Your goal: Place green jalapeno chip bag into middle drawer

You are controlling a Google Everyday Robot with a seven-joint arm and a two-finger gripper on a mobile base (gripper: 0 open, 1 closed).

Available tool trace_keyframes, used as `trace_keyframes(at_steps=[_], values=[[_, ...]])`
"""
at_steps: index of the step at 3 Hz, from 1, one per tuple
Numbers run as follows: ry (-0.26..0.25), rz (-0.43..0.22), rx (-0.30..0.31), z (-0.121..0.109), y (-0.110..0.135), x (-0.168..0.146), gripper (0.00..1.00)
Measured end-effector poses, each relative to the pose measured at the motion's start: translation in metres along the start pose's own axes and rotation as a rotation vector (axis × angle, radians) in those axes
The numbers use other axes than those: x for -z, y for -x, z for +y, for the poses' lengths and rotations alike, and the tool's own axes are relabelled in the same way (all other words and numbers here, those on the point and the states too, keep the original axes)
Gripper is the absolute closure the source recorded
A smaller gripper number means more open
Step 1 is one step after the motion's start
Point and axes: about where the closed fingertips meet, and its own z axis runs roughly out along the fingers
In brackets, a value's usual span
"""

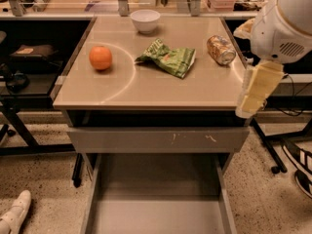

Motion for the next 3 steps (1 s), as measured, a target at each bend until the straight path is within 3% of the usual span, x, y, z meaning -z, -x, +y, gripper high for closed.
trace_keyframes(at_steps=[1, 2, 3], values=[[-0.028, -0.084, 0.048, -0.022, 0.021, -0.019, 0.00], [-0.058, -0.210, 0.077, -0.045, 0.038, -0.037, 0.00], [-0.062, -0.278, 0.051, -0.061, 0.040, -0.053, 0.00]])
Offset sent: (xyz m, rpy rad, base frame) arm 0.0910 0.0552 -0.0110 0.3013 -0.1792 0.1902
